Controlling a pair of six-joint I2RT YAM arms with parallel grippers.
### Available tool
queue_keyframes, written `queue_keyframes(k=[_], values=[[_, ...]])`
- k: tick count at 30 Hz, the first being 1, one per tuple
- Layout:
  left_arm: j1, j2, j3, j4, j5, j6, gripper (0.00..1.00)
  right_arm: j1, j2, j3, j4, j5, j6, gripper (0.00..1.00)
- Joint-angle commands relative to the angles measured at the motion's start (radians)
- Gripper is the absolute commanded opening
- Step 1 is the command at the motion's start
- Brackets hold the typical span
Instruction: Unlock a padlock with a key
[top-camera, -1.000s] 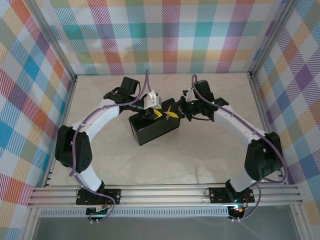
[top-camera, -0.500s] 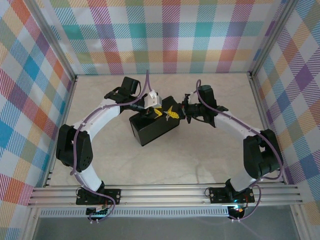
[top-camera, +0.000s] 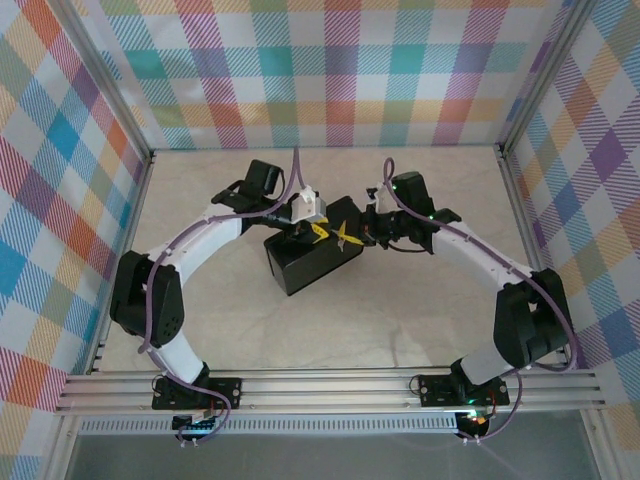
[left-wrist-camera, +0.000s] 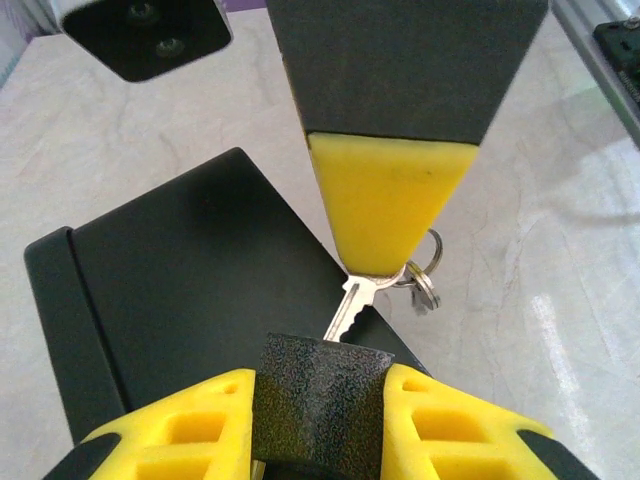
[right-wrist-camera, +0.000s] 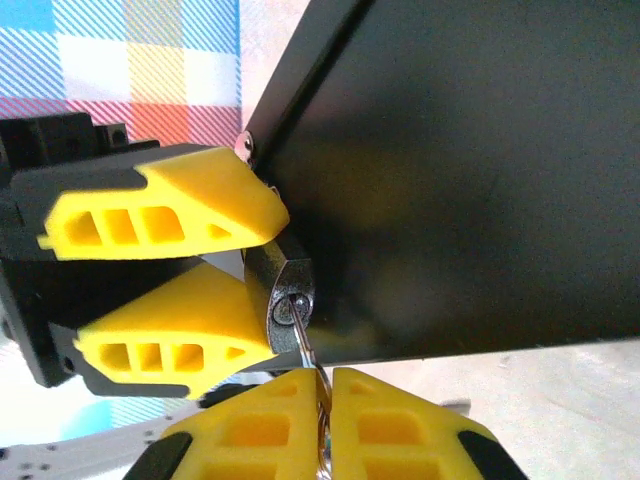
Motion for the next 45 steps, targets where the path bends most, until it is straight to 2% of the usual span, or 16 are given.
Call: queue_keyframes(k=[1,5,8,11,14,20,26,34,41,45], values=[[-0.078,0.029,-0.056,0.174,0.072,-0.093,0.15,0.095,0.036,0.027,0.349,-0.316,0.204,0.12],[-0.078,0.024,-0.068,0.171,0.062,-0.087,0.18,0.094,0.017,0.019,0.423,-0.285,0.3,0.17],[-0.078,0.026,-0.064,0.139,0.05,-0.062,0.2,0.094,0.006,0.022,0.363,-0.252,0.277,0.18],[-0.075,0.023,-0.063,0.138,0.057,-0.054,0.17,0.094,0.0,0.007,0.336,-0.231,0.256,0.14],[-0.072,0.02,-0.066,0.138,0.047,-0.053,0.15,0.089,-0.004,0.005,0.273,-0.221,0.208,0.15],[-0.048,0.007,-0.088,0.138,0.034,-0.056,0.13,0.022,-0.058,-0.016,0.152,-0.218,0.125,0.33],[-0.029,-0.007,-0.105,0.167,0.022,-0.077,0.11,-0.014,-0.087,-0.002,0.044,-0.223,0.047,0.39],[-0.007,-0.017,-0.12,0.202,0.001,-0.1,0.09,-0.064,-0.116,0.047,-0.245,-0.187,-0.147,0.49],[0.002,-0.017,-0.122,0.205,0.007,-0.106,0.08,-0.115,-0.14,0.031,-0.332,-0.168,-0.22,0.5],[0.002,-0.016,-0.116,0.201,0.011,-0.106,0.09,-0.122,-0.128,0.034,-0.325,-0.142,-0.229,0.44]])
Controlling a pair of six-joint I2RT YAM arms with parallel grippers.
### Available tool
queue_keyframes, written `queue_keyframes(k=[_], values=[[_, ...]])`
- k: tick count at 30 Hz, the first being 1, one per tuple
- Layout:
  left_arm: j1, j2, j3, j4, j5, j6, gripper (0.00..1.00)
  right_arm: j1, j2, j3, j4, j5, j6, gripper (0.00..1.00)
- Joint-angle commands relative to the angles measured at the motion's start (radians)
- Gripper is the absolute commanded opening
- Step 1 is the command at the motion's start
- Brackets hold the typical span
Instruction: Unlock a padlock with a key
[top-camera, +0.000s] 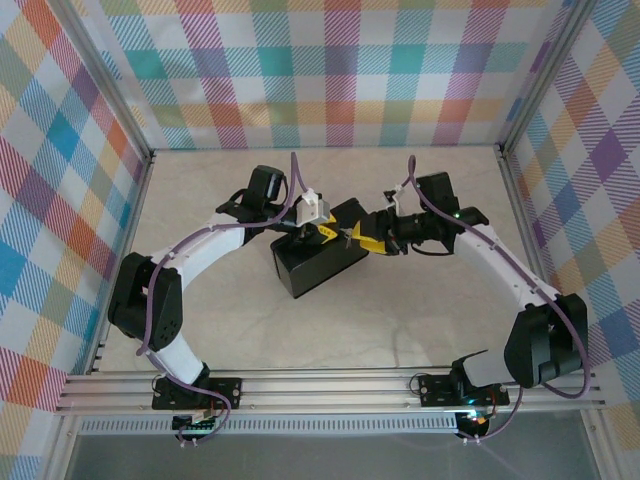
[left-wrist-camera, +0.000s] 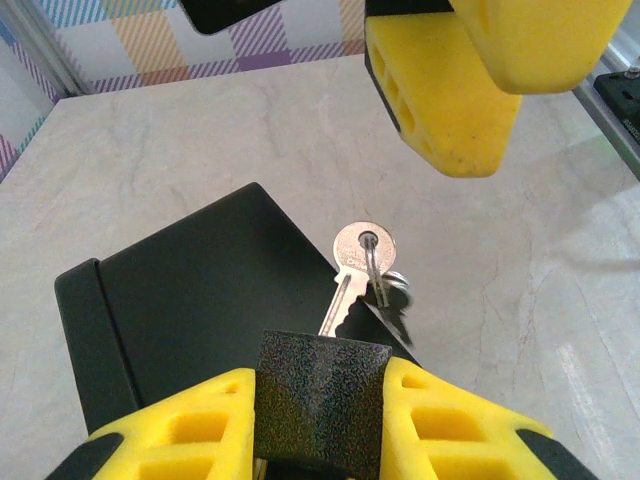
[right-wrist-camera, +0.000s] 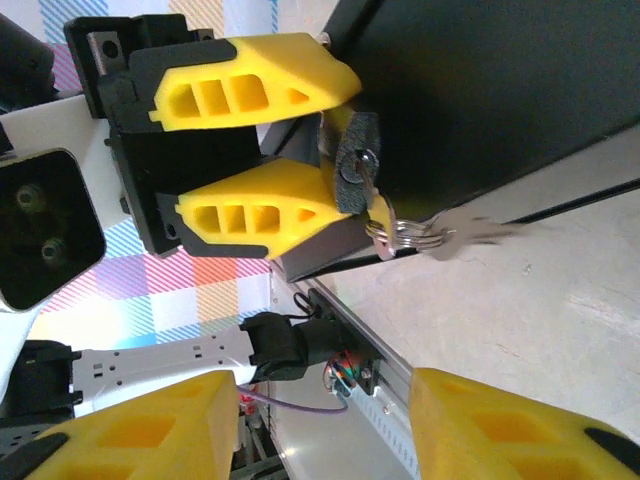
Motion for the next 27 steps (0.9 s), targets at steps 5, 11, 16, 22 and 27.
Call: queue_keyframes(k=[5,11,16,22,27], values=[[0.012,0.003,-0.019,-0.026,-0.023,-0.008,0.08,-0.005,0.031,0.022,0.052,0.009,-0.026,0.35],[0.012,-0.001,-0.023,-0.03,-0.02,-0.008,0.08,-0.005,0.084,0.05,0.097,0.009,-0.018,0.3],[0.012,-0.004,-0.025,-0.031,-0.017,-0.01,0.08,-0.006,0.113,0.07,0.107,0.025,-0.024,0.28],[0.012,-0.005,-0.022,-0.043,-0.016,-0.003,0.08,-0.005,0.136,0.076,0.119,0.024,-0.032,0.23],[0.012,-0.008,-0.018,-0.054,-0.018,0.001,0.08,-0.004,0.157,0.073,0.148,0.001,-0.023,0.19]])
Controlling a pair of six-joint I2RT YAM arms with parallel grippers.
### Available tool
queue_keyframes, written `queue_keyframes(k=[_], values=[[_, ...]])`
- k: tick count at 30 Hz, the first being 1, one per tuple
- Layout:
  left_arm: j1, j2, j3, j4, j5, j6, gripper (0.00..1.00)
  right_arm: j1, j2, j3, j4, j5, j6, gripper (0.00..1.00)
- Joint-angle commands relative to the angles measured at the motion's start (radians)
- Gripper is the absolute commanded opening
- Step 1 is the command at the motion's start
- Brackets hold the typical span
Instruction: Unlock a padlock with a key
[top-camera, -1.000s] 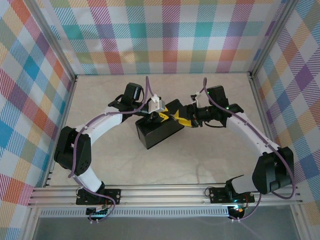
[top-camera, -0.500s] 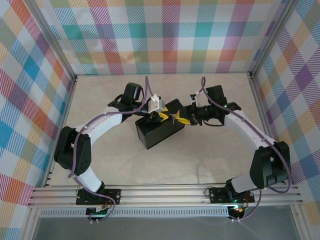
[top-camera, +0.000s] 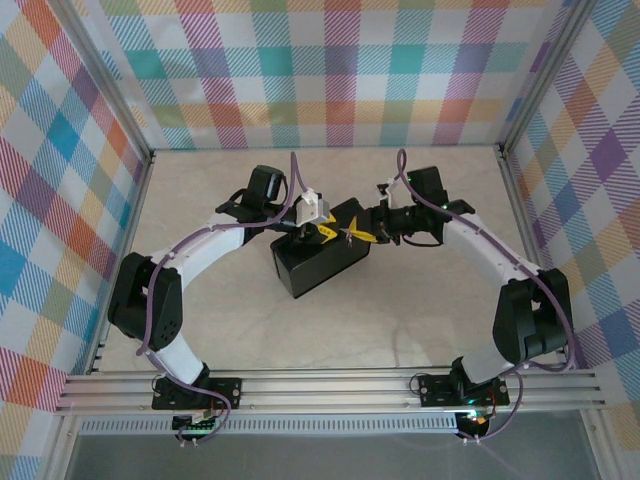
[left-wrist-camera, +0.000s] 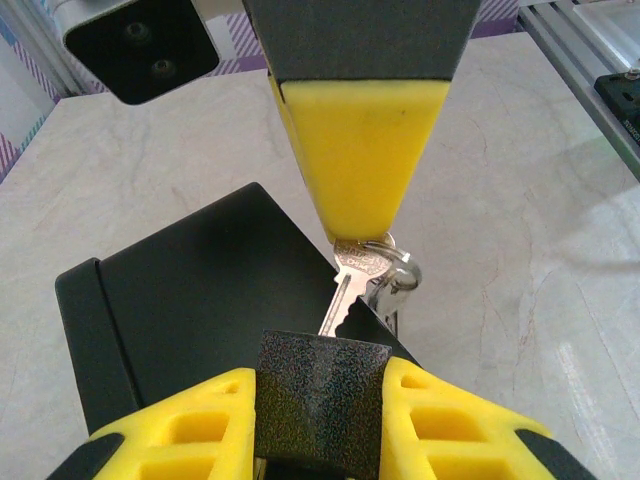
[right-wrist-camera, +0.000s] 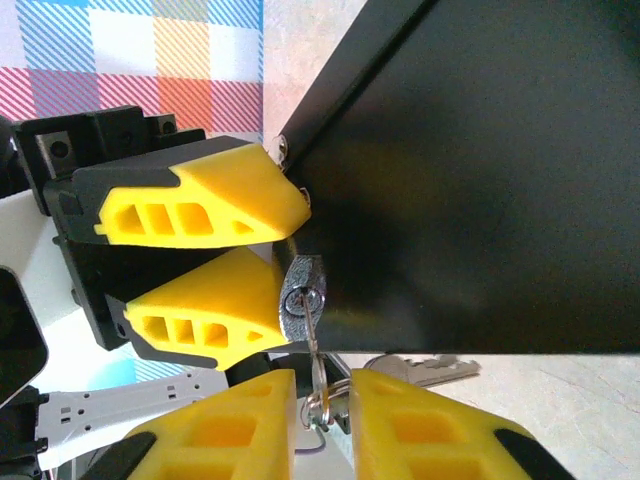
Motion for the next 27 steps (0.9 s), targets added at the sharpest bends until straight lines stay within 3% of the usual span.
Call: queue_keyframes(k=[1,8,13,19,23,27], values=[[0.012,-0.009,-0.016,-0.06,-0.022,0.006,0.08,-0.002,0.021,0.028,0.041,-0.029,-0.011,0.18],[0.011,-0.011,-0.006,-0.129,0.007,0.034,0.08,-0.003,0.039,0.009,0.119,-0.1,0.062,0.07],[0.0,0.0,0.016,-0.196,0.003,0.08,0.09,-0.004,0.045,-0.019,0.194,-0.158,0.207,0.01],[0.002,-0.006,0.005,-0.144,0.004,0.051,0.08,-0.006,0.049,-0.049,0.216,-0.151,0.267,0.0],[0.015,0.003,-0.007,-0.103,0.073,-0.003,0.08,-0.002,0.028,-0.117,0.369,-0.165,0.338,0.0],[0.014,0.028,0.033,-0.206,0.135,0.052,0.08,0.011,-0.075,-0.156,0.371,-0.08,0.148,0.02]])
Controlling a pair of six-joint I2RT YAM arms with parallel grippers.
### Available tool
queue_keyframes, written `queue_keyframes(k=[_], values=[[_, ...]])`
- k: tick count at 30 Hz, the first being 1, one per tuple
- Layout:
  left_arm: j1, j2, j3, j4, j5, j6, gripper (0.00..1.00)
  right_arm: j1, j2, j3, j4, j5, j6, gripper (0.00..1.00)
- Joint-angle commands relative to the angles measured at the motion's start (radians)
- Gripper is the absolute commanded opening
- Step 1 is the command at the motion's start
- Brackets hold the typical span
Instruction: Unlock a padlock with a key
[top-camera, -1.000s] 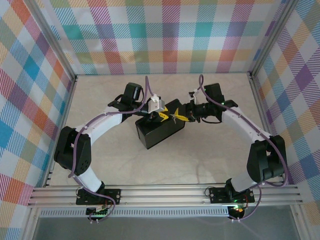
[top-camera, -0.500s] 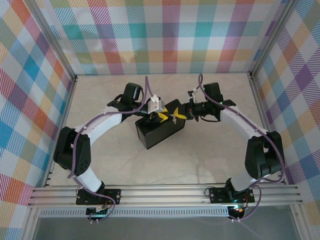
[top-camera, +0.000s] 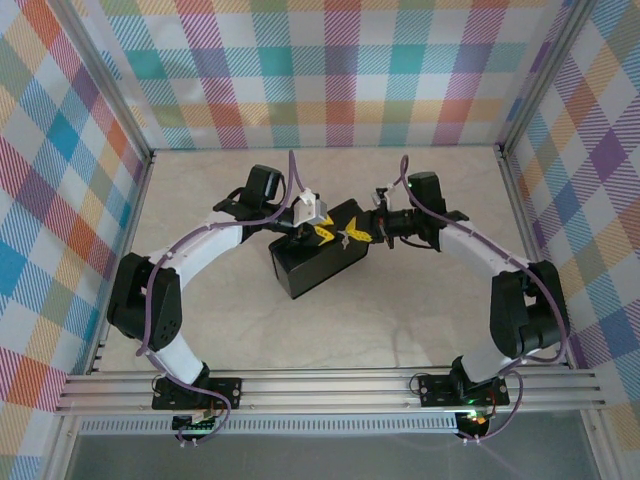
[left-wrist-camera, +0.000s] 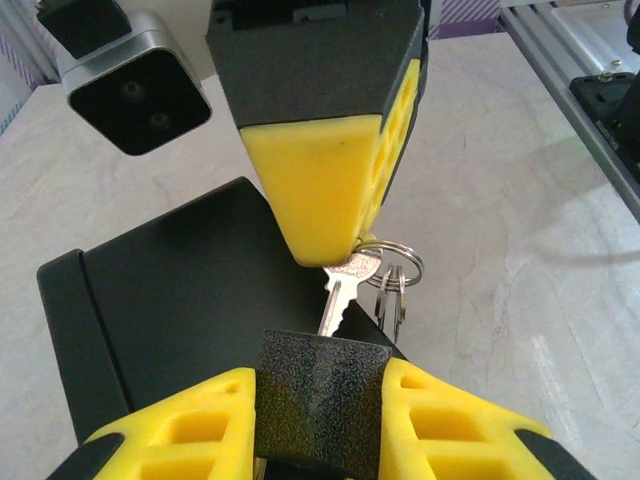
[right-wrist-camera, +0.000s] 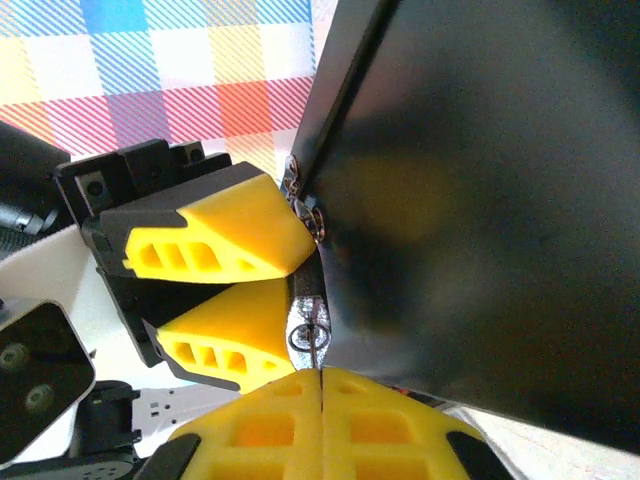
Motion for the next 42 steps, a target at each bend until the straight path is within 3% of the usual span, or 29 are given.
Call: queue_keyframes(k=[1,4,7,12,16,22,26,29,35,39,42], values=[[0.007,0.035,0.028,-0.153,0.107,0.042,0.08,0.017,-0.106,-0.02,0.026,0.07,-0.174,0.02],[0.006,0.049,0.056,-0.23,0.122,0.086,0.09,0.018,-0.124,-0.002,-0.044,0.109,-0.332,0.02],[0.001,0.041,0.049,-0.214,0.08,0.081,0.09,0.019,-0.076,0.026,0.005,0.044,-0.271,0.02],[-0.002,0.017,-0.001,-0.051,0.014,-0.014,0.09,0.047,0.002,0.092,-0.072,0.035,-0.268,0.02],[-0.004,0.011,-0.054,0.121,-0.045,-0.108,0.08,0.078,-0.019,0.052,-0.017,0.06,-0.245,0.03],[-0.037,-0.013,-0.101,0.201,-0.15,-0.117,0.08,0.092,0.062,0.007,0.228,0.011,0.143,0.02],[-0.037,-0.021,-0.117,0.225,-0.145,-0.13,0.08,0.096,0.078,0.031,0.195,0.013,0.215,0.02],[-0.039,-0.025,-0.122,0.227,-0.185,-0.131,0.08,0.096,0.06,0.068,0.111,0.019,0.2,0.02],[-0.04,-0.054,-0.167,0.309,-0.283,-0.165,0.08,0.104,-0.001,0.134,-0.181,0.116,-0.007,0.03],[-0.04,-0.056,-0.176,0.322,-0.286,-0.174,0.1,0.142,-0.066,0.08,-0.144,0.175,-0.127,0.08],[-0.04,-0.052,-0.173,0.326,-0.282,-0.184,0.1,0.143,-0.043,0.048,-0.051,0.113,-0.032,0.08]])
